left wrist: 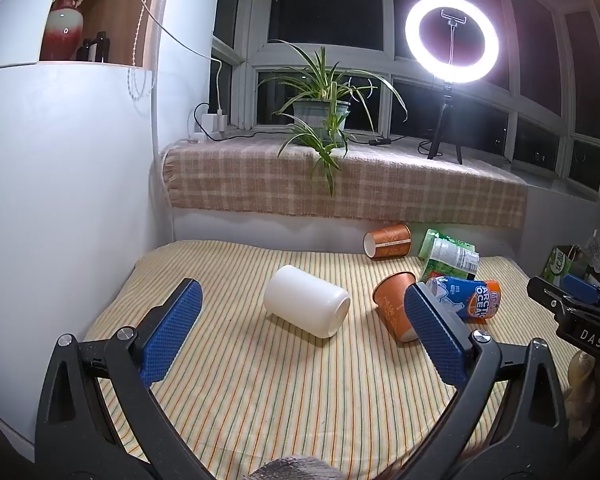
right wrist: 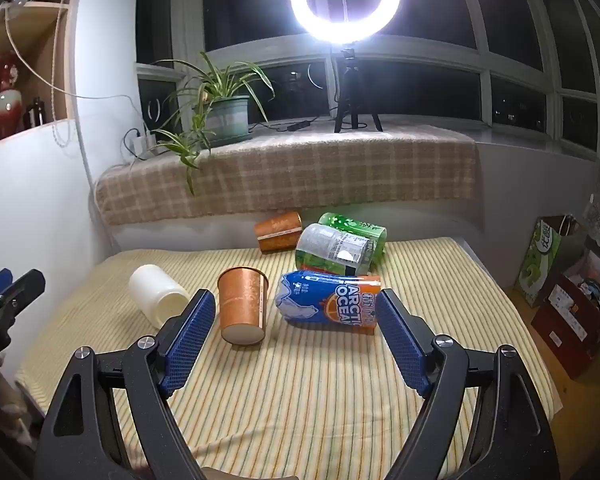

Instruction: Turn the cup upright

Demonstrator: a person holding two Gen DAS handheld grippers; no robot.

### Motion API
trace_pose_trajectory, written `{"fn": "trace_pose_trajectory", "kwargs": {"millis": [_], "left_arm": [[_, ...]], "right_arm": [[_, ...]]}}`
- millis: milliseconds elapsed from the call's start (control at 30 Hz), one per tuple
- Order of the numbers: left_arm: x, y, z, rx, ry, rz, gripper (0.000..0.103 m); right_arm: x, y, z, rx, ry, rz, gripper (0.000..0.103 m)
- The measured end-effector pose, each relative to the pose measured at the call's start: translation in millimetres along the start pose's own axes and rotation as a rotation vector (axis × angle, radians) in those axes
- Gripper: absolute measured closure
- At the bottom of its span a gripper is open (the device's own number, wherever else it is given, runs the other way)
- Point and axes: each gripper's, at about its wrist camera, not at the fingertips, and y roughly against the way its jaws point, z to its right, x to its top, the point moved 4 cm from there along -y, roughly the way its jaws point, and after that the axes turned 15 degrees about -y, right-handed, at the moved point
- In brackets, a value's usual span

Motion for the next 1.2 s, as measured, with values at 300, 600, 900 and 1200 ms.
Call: {"fn": "trace_pose_trajectory", "kwargs": {"millis": [300, 600, 900, 1200], "left_arm": [[0.4, -0.2, 0.0, -0.001, -0.002, 0.000, 0.000], [-0.1, 0.1, -0.1, -0.001, 0.000, 0.002, 0.000], [0.3, -0.3, 0.3, 0.002, 0.000, -0.002, 0.001], [-1.2, -2.7, -5.3, 0.013, 0.002, -0.010, 0.001]], "right_arm": [[-0.9, -0.7, -0.9, 0.004, 0.002, -0.004, 0.021], [-2.0, -2.6, -4.6, 0.006, 0.009, -0.008, 0.021], [-3.6, -6.6, -10.3, 0.018, 0.024, -0.019, 0.021], [-6.3, -18.2, -27.8, 0.069, 0.070, -0.062, 0.021]]}}
